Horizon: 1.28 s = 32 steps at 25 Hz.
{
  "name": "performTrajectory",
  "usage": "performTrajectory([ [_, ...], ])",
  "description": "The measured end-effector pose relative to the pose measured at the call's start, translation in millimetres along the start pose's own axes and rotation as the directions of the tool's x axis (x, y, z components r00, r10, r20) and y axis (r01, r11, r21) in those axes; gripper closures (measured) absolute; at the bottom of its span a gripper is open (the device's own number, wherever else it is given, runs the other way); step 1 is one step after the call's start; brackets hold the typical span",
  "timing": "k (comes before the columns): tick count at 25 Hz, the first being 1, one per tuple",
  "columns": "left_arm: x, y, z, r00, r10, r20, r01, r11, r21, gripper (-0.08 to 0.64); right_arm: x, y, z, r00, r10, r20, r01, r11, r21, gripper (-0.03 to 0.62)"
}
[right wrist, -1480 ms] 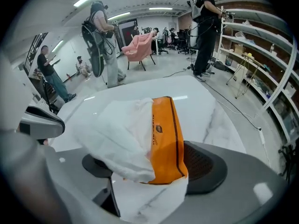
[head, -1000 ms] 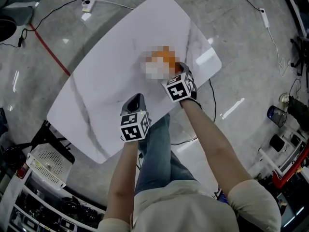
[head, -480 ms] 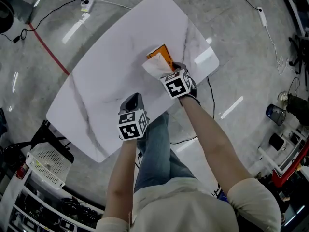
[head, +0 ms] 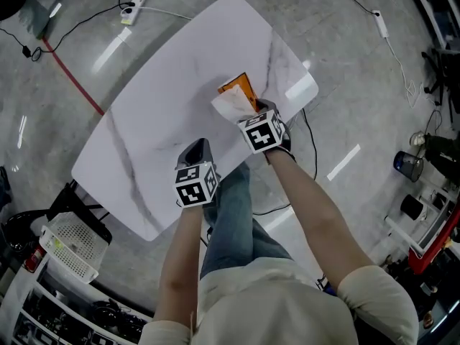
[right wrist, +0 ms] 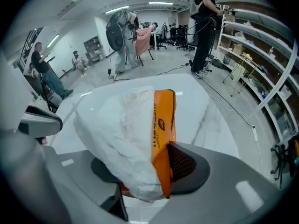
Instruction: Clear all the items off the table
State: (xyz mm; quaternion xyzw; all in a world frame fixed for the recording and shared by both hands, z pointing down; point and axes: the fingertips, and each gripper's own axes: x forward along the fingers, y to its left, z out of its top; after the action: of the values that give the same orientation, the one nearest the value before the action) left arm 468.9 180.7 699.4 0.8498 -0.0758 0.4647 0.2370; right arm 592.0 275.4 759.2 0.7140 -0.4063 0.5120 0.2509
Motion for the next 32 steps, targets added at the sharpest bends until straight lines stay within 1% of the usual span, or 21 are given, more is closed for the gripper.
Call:
performTrajectory([
  [12, -50.8, 6.9, -7.6, 0.999, -0.009, 0.032, 0.008, 0.999, 0.032, 0.551, -53.6, 35.6, -10.8, 0.999, -0.03, 0.038, 0.028, 0.999, 0.043, 0.342],
  [22, -99.6, 11.5, -25.0, 0.999, -0.008, 0.045, 0.007, 1.0, 0.027, 0.551, -102.8, 67.5, -24.8, 0.996, -0.046, 0.075, 0.039, 0.995, 0.09, 0.342],
  [32, -143.4, 4.5, -43.0, 0.997, -0.045, 0.057, 0.041, 0.996, 0.077, 0.551, -144.8, 98.3, -38.3, 0.991, -0.07, 0.114, 0.058, 0.992, 0.112, 0.342],
])
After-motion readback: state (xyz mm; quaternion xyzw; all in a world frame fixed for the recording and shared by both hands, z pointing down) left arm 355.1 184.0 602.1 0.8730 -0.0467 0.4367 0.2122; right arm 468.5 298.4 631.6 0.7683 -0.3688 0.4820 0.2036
